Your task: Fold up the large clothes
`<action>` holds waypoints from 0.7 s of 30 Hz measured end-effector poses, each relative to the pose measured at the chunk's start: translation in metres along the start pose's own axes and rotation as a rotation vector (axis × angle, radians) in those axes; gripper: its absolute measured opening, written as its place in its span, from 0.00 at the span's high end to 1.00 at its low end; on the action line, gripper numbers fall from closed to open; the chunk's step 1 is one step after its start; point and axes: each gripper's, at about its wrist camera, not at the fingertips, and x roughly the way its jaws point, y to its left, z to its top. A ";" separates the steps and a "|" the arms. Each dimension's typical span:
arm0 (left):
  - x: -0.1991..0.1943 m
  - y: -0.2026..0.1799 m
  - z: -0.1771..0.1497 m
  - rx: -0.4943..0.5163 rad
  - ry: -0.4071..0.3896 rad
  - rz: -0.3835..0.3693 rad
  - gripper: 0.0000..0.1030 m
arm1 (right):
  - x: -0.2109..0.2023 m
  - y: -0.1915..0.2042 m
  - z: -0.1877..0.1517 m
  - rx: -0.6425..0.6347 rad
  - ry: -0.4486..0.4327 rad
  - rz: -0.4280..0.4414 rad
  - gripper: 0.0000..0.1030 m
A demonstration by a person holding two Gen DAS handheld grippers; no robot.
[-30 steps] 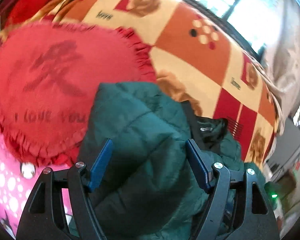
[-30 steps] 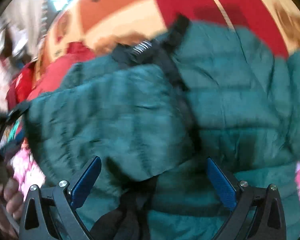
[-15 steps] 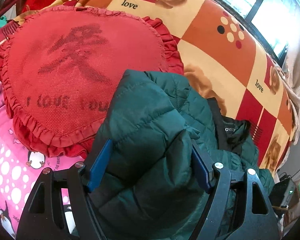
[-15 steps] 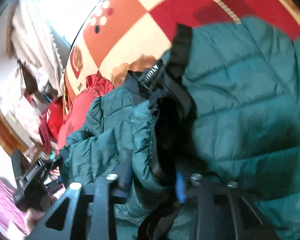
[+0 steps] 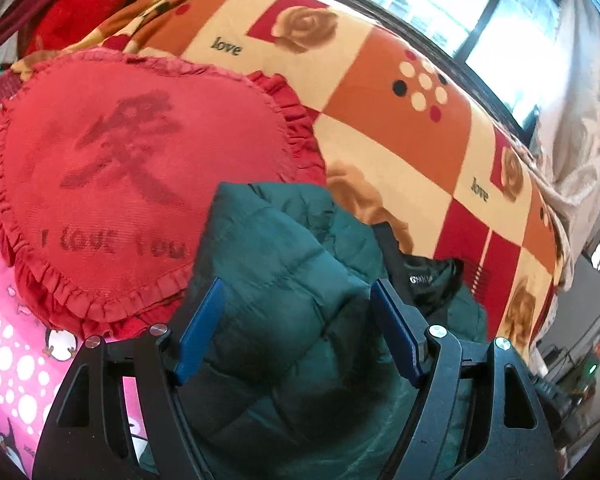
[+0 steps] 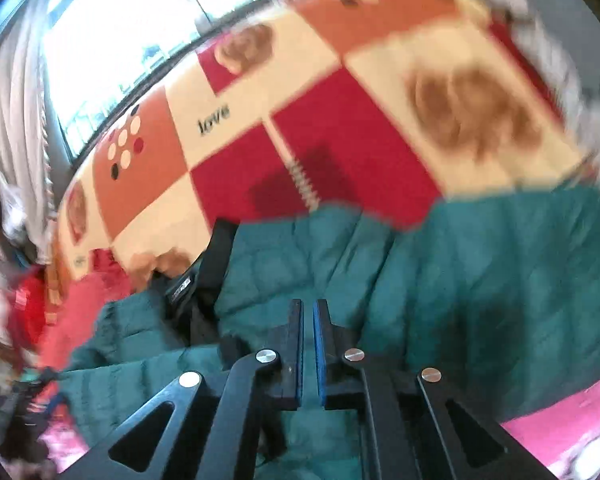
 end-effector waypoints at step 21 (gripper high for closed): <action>0.019 0.032 -0.010 -0.065 0.089 0.243 0.27 | 0.073 0.037 -0.070 -0.171 0.388 0.145 0.25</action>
